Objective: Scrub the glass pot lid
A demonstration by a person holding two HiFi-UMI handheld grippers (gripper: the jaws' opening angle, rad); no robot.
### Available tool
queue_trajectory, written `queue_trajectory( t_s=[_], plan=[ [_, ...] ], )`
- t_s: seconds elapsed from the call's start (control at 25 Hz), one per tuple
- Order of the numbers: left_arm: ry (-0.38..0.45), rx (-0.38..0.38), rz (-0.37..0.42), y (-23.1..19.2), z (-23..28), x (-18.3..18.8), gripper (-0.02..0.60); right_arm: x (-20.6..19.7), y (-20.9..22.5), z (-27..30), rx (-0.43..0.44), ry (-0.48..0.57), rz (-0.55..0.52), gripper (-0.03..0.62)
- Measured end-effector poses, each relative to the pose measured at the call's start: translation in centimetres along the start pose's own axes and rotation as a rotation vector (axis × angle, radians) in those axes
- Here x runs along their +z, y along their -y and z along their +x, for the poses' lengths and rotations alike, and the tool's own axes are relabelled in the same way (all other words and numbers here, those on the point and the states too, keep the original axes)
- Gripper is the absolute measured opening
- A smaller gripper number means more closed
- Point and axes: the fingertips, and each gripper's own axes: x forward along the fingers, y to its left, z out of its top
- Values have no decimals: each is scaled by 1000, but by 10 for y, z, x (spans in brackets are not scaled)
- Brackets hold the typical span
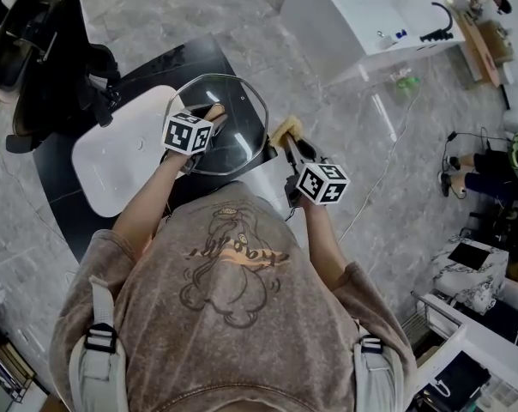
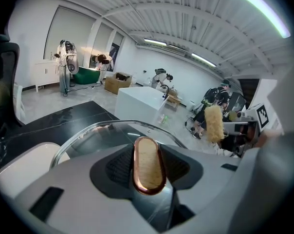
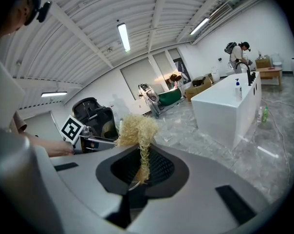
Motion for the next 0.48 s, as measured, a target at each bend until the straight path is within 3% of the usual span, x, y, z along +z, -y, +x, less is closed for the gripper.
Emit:
queue_trajectory(
  t_s=[0.48],
  plan=[
    [-34, 25, 44, -7, 15, -15, 186, -8, 0, 0, -1, -31, 4, 41]
  ],
)
